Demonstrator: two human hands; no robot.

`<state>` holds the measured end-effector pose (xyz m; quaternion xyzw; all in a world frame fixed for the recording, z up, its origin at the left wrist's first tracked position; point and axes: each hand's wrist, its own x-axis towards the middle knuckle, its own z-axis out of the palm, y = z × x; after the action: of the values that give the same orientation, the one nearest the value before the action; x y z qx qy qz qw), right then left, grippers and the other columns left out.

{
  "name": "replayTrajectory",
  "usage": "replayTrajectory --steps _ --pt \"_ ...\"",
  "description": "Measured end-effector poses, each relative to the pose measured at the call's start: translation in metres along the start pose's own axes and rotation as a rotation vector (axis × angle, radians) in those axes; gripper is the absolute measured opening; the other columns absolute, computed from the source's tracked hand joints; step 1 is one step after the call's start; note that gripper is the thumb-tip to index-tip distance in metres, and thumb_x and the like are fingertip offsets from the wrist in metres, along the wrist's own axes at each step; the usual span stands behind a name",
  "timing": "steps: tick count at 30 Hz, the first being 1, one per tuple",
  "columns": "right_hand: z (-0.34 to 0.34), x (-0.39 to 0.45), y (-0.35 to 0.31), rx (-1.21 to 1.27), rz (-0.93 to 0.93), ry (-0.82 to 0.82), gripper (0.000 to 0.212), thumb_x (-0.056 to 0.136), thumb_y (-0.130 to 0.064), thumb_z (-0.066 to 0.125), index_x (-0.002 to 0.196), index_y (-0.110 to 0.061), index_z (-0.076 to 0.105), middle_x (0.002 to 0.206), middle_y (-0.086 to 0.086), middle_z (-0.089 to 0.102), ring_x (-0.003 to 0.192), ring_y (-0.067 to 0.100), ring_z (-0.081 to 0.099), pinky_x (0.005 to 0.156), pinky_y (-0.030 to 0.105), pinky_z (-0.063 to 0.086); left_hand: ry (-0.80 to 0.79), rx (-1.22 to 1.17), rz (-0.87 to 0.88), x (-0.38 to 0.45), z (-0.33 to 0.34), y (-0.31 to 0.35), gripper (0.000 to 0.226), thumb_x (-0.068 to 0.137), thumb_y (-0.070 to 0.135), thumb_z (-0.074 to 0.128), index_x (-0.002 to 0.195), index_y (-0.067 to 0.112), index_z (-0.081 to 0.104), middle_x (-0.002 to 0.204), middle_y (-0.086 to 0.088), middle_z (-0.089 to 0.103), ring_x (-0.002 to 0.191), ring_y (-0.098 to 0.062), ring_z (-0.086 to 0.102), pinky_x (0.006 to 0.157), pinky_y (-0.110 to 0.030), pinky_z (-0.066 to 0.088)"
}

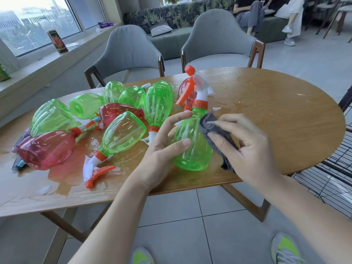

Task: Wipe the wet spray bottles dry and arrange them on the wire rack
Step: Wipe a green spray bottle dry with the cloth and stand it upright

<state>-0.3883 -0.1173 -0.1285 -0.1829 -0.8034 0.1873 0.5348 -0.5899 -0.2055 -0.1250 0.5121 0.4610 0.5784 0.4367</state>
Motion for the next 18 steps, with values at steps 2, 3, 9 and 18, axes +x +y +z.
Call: replayTrajectory --steps 2,3,9,18 --pt "0.002 -0.006 -0.003 0.007 -0.043 -0.05 0.023 0.095 -0.012 0.07 0.116 -0.004 0.075 0.11 0.007 0.067 0.106 0.01 0.064 0.091 0.018 0.047 0.034 0.03 -0.001 -0.001 0.001 0.0 0.064 0.085 0.039 0.082 0.144 0.04 0.058 0.163 -0.002 0.047 0.159 -0.044 0.028 0.123 -0.073 0.026" --pt "0.002 -0.006 -0.003 0.01 -0.053 -0.06 0.023 0.095 -0.012 0.07 0.116 -0.003 0.075 0.11 0.007 0.067 0.106 0.011 0.064 0.091 0.017 0.046 0.042 0.033 -0.004 -0.001 0.0 0.001 0.065 0.085 0.042 0.084 0.144 0.041 0.058 0.163 -0.001 0.048 0.159 -0.042 0.028 0.124 -0.072 0.026" --pt "0.0 0.007 -0.003 -0.022 -0.04 0.002 0.024 0.096 -0.013 0.069 0.118 -0.005 0.074 0.109 0.009 0.068 0.104 0.011 0.063 0.092 0.016 0.046 0.003 0.029 -0.028 -0.002 0.001 0.006 0.076 0.082 0.054 0.088 0.149 0.041 0.057 0.165 -0.002 0.047 0.16 -0.042 0.026 0.123 -0.073 0.026" --pt "0.004 -0.012 -0.003 -0.042 -0.199 -0.143 0.023 0.098 -0.013 0.066 0.116 -0.003 0.076 0.11 0.015 0.065 0.096 0.021 0.062 0.091 0.017 0.046 0.049 -0.036 -0.024 -0.005 -0.002 0.001 0.067 0.088 0.043 0.085 0.149 0.038 0.057 0.16 -0.013 0.052 0.156 -0.047 0.031 0.123 -0.075 0.025"
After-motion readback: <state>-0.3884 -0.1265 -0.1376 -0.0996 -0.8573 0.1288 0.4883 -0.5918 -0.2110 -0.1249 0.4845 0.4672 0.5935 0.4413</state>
